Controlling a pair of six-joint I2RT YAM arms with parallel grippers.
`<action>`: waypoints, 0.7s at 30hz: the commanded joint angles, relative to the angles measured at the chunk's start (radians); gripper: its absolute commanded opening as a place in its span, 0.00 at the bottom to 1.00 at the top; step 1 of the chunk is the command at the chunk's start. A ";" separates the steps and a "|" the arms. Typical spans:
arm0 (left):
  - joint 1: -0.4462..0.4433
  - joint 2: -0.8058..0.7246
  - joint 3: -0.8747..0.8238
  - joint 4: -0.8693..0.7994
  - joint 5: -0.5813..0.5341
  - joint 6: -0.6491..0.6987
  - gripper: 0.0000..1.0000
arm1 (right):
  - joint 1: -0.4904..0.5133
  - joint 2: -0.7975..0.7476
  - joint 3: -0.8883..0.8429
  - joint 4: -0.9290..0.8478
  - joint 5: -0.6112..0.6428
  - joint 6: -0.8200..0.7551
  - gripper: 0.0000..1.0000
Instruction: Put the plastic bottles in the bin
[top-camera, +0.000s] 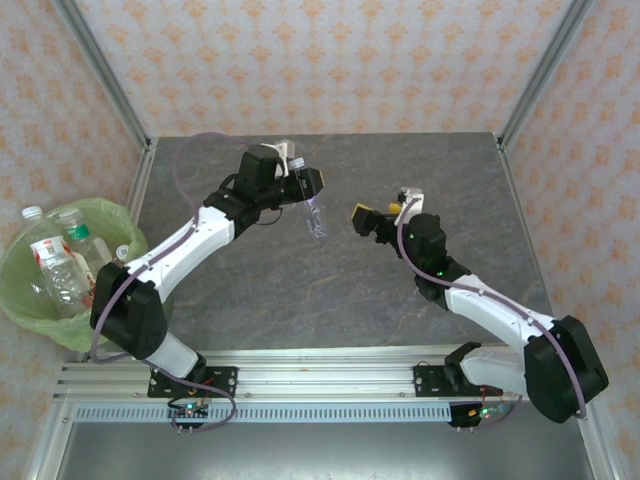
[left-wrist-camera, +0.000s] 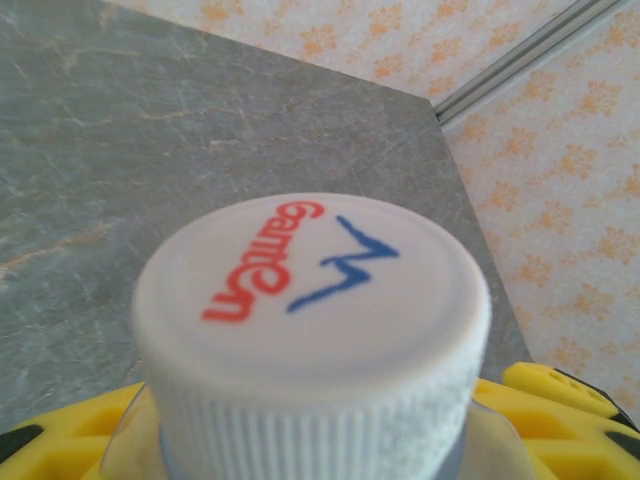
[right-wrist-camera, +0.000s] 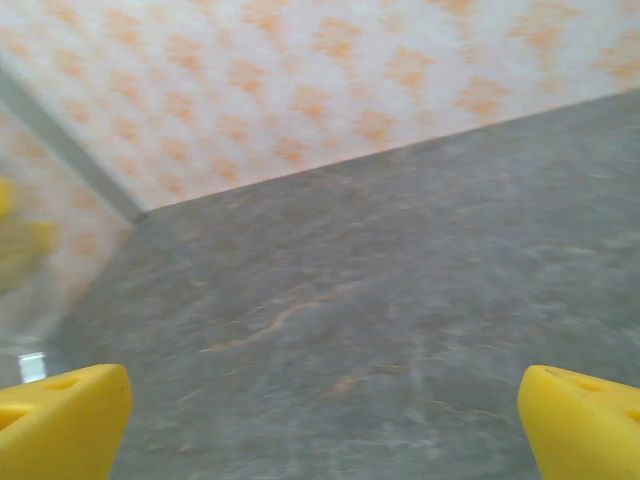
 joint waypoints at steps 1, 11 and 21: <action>-0.007 -0.069 0.043 -0.108 -0.096 0.086 0.54 | -0.001 0.023 -0.012 -0.057 0.202 0.039 0.99; -0.004 -0.260 0.075 -0.364 -0.342 0.159 0.54 | -0.015 0.178 0.054 -0.002 0.209 0.048 0.99; 0.002 -0.477 0.159 -0.633 -0.833 0.241 0.54 | -0.017 0.285 0.131 0.041 0.147 0.041 0.99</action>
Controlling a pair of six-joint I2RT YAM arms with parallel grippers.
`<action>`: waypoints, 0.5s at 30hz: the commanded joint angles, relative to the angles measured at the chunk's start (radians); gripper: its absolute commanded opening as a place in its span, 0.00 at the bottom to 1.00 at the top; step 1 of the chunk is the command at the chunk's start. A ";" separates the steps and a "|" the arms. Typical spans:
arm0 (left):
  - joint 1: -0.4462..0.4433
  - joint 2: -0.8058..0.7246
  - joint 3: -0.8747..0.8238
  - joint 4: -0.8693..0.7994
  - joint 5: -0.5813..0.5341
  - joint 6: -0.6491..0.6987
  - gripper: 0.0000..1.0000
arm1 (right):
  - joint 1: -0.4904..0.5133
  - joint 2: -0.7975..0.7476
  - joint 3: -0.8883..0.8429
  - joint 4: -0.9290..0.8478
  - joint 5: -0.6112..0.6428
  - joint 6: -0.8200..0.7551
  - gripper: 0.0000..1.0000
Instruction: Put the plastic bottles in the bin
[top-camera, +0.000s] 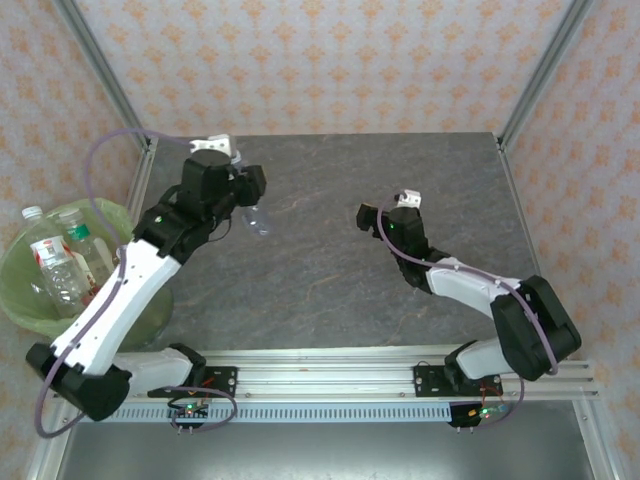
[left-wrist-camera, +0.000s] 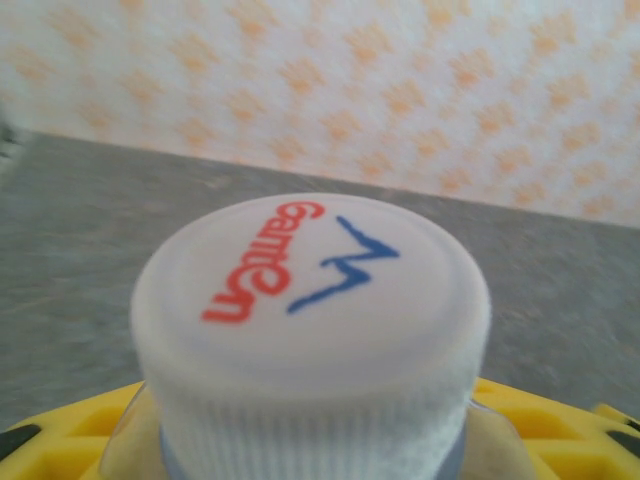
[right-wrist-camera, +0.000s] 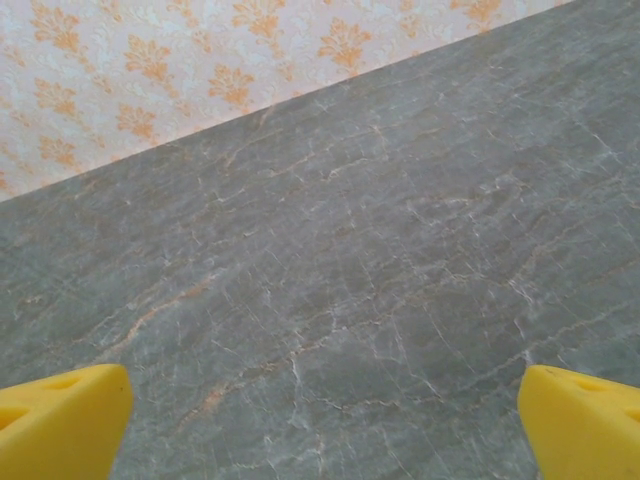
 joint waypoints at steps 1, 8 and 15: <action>0.002 -0.068 0.053 -0.134 -0.249 0.060 0.54 | -0.007 0.029 0.036 0.046 -0.019 -0.001 0.99; 0.015 -0.145 0.129 -0.211 -0.367 0.110 0.54 | -0.007 0.069 0.051 0.061 -0.035 0.014 0.99; 0.045 -0.111 0.302 -0.431 -0.637 0.175 0.54 | -0.007 0.080 0.058 0.060 -0.035 0.003 0.99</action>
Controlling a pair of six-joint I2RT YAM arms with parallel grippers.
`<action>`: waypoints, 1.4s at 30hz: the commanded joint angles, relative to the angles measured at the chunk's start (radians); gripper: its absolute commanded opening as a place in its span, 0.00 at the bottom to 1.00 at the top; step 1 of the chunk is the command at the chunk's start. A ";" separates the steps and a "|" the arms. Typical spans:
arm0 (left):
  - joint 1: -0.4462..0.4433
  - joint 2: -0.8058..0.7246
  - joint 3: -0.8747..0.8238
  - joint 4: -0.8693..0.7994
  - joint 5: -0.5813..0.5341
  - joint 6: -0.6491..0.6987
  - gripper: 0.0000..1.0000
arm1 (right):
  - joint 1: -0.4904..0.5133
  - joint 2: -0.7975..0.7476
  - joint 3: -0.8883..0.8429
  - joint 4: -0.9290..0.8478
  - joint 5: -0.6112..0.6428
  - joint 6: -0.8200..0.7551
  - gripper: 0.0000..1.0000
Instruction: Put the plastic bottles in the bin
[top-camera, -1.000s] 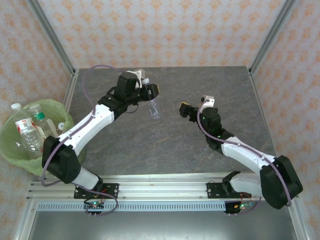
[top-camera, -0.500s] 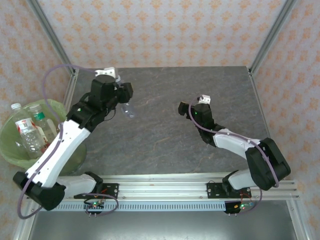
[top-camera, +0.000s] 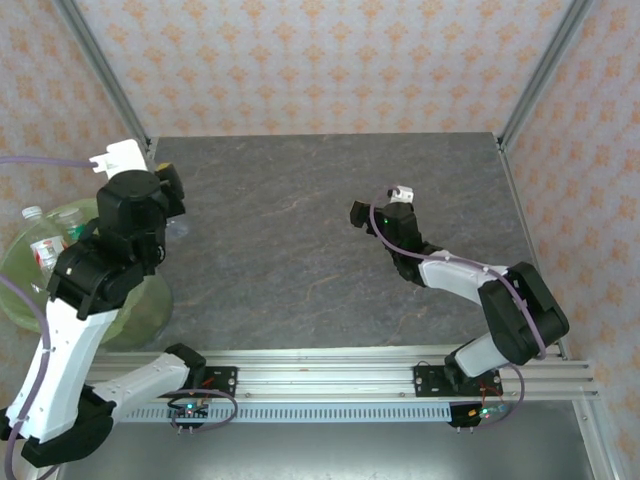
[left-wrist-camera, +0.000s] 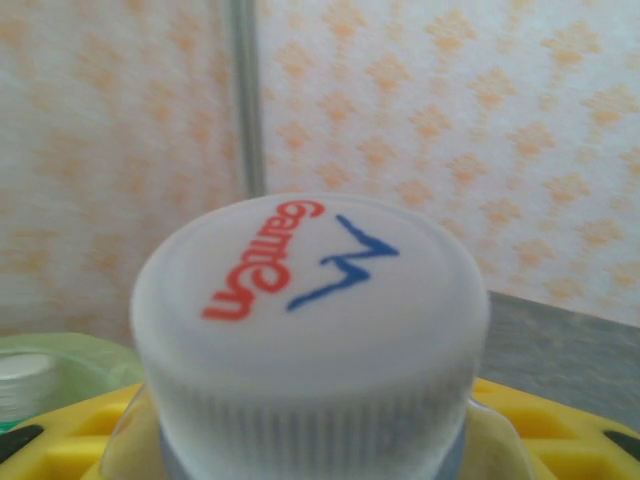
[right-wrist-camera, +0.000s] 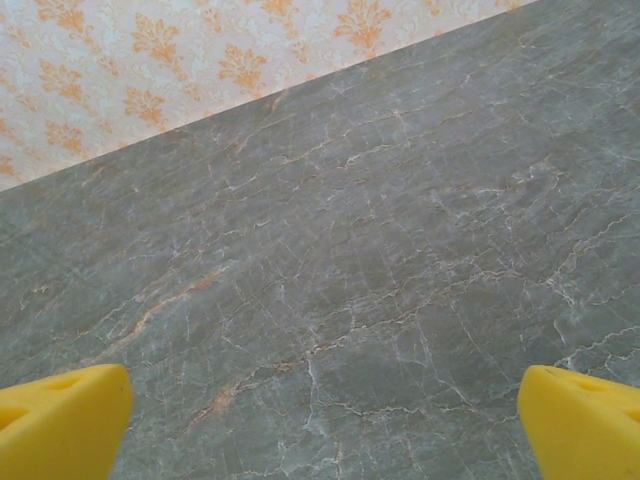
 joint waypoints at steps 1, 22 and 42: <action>0.034 0.004 0.065 -0.168 -0.205 0.046 0.54 | -0.007 0.006 0.026 0.030 0.002 -0.002 0.99; 0.720 0.044 -0.067 -0.194 0.443 0.047 0.71 | -0.007 -0.041 -0.005 -0.005 -0.001 -0.043 0.99; 0.636 -0.027 -0.087 0.149 1.021 -0.170 1.00 | -0.007 -0.111 -0.044 -0.018 0.065 -0.065 0.99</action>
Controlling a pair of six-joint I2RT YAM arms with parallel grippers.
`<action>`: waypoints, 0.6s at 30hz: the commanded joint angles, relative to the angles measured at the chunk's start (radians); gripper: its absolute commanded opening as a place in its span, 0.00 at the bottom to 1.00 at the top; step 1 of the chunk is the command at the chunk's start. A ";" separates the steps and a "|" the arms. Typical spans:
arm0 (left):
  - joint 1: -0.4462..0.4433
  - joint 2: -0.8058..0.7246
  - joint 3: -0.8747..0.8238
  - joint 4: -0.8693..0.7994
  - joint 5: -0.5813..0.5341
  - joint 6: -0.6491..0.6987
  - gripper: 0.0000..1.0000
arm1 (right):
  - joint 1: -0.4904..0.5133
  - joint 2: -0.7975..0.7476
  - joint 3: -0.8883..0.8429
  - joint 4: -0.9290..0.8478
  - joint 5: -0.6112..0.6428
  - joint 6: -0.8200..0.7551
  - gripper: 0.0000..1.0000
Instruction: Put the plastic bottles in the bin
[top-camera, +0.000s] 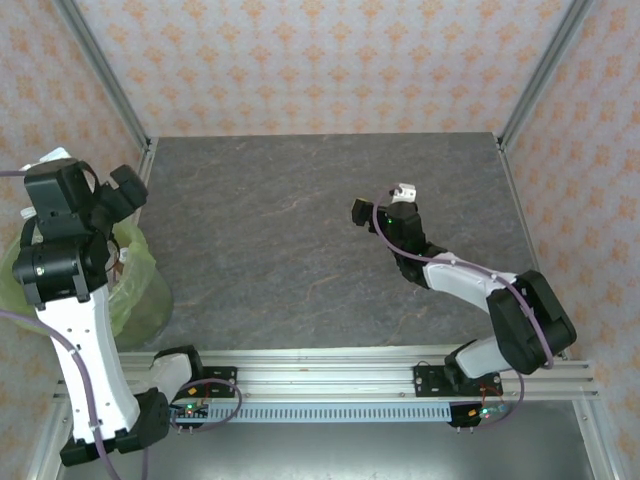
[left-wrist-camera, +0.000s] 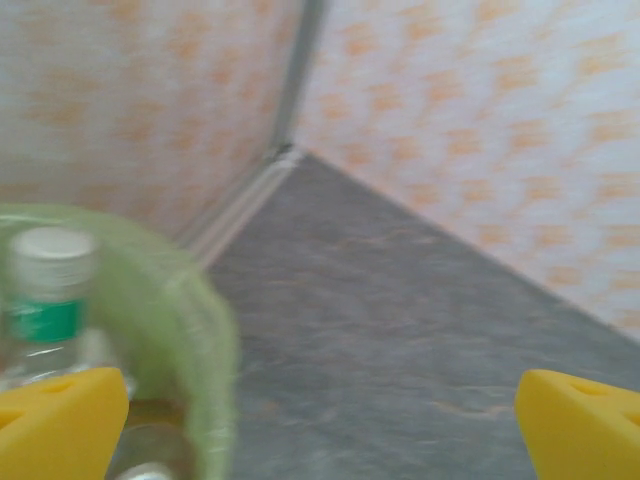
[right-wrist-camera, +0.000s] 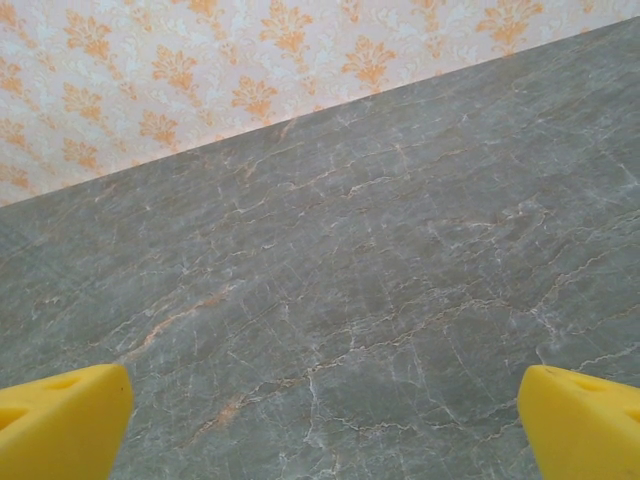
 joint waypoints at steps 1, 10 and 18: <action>-0.096 -0.023 -0.101 0.243 0.142 -0.071 1.00 | -0.007 -0.041 -0.025 -0.007 0.047 -0.020 0.99; -0.438 0.141 -0.231 0.416 -0.145 0.166 1.00 | -0.034 -0.140 -0.063 -0.041 0.146 -0.059 0.99; -0.438 0.138 -0.624 0.758 -0.333 0.324 1.00 | -0.203 -0.273 -0.120 -0.150 0.193 -0.077 0.99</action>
